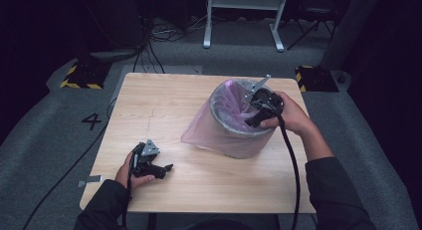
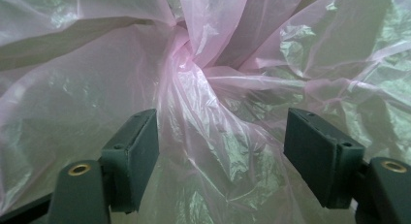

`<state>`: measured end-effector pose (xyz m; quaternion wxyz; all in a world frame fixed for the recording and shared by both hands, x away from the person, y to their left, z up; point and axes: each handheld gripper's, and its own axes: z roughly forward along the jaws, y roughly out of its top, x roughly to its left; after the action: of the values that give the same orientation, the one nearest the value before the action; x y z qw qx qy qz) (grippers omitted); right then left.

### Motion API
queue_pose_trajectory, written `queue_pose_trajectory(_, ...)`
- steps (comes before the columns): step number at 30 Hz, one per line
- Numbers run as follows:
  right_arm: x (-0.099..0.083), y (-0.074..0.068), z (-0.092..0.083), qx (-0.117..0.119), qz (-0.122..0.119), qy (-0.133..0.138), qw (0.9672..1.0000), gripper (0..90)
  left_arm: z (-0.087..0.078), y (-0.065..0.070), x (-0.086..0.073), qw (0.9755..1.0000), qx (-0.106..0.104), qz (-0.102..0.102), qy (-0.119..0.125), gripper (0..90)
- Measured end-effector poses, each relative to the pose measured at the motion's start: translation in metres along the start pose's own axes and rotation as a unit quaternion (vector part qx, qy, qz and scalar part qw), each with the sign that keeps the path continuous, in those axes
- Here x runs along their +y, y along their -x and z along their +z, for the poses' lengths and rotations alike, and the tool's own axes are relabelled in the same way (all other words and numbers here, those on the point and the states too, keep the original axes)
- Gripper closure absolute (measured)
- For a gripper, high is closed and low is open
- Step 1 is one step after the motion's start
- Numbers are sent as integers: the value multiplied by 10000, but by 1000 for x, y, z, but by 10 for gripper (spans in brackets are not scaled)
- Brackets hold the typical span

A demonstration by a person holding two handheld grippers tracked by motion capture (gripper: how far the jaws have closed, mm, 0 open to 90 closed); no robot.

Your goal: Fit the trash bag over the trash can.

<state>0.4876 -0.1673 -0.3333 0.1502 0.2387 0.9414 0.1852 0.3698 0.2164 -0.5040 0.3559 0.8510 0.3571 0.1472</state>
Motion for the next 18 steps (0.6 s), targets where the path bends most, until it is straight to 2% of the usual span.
queue_pose_trajectory(7,5,-3,1,-36,-73,156,9998,280,0,0,0,10000,3,4,1,139)
queue_pose_trajectory(11,5,-4,0,-30,4,285,9996,258,0,0,0,10000,3,4,0,139)
queue_pose_trajectory(18,2,-2,-7,-33,185,685,9975,249,0,0,0,10000,1,1,-1,139)
